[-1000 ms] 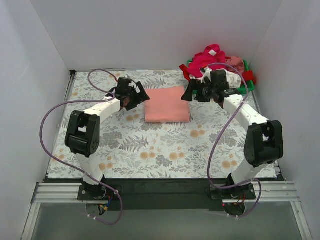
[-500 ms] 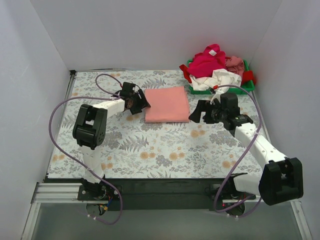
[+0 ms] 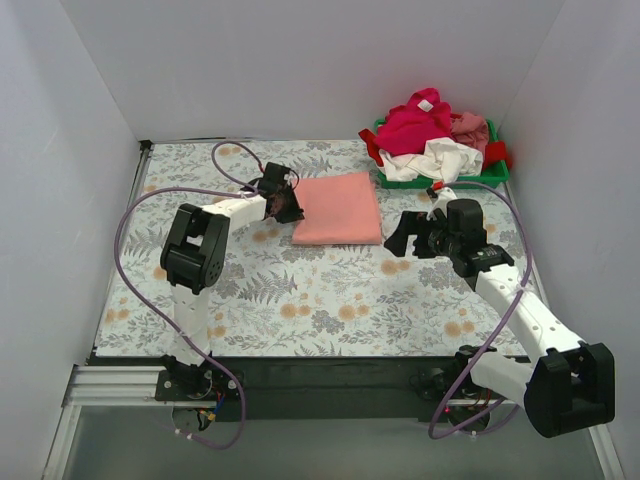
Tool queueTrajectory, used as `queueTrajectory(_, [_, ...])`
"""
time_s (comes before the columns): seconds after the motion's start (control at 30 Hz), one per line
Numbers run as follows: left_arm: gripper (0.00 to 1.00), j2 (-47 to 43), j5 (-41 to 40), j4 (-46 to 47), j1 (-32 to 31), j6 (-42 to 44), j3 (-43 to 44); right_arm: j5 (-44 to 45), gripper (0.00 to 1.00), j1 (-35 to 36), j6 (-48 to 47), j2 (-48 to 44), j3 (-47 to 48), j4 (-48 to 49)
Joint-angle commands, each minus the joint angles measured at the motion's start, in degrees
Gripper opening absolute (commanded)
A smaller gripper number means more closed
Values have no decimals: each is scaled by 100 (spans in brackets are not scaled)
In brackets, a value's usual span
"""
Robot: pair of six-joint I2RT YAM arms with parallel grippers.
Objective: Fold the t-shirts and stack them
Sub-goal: Neatly place the folded tshirt to the corner
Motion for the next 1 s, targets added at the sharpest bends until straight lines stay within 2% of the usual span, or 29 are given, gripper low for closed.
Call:
queueTrajectory(0.0, [0,-20,-668,-667,-72,299,-36,252,98,-4,-244,-172,-88,-68])
queueTrajectory(0.13, [0,-730,-1259,-826,-90,519,-589,471,98,-13,-332,-269,-211,-104])
queueTrajectory(0.37, [0,-2111,-2042,-1072,-81,589,-2100,595,98,-22,-358,-331,-343,-104])
queueTrajectory(0.53, [0,-2613,-2762,-1125,-11,1282,-2357,464,98,-30,-376,-182,-343,-104])
queueTrajectory(0.7, [0,-2325,-2640,-660,594,2022,-2305,428,98,-39,-472,-111,-370,-121])
queueTrajectory(0.97, [0,-1015,-2509,-290,1746,3146,-882,727,98,-48,-569,-111,-467,-121])
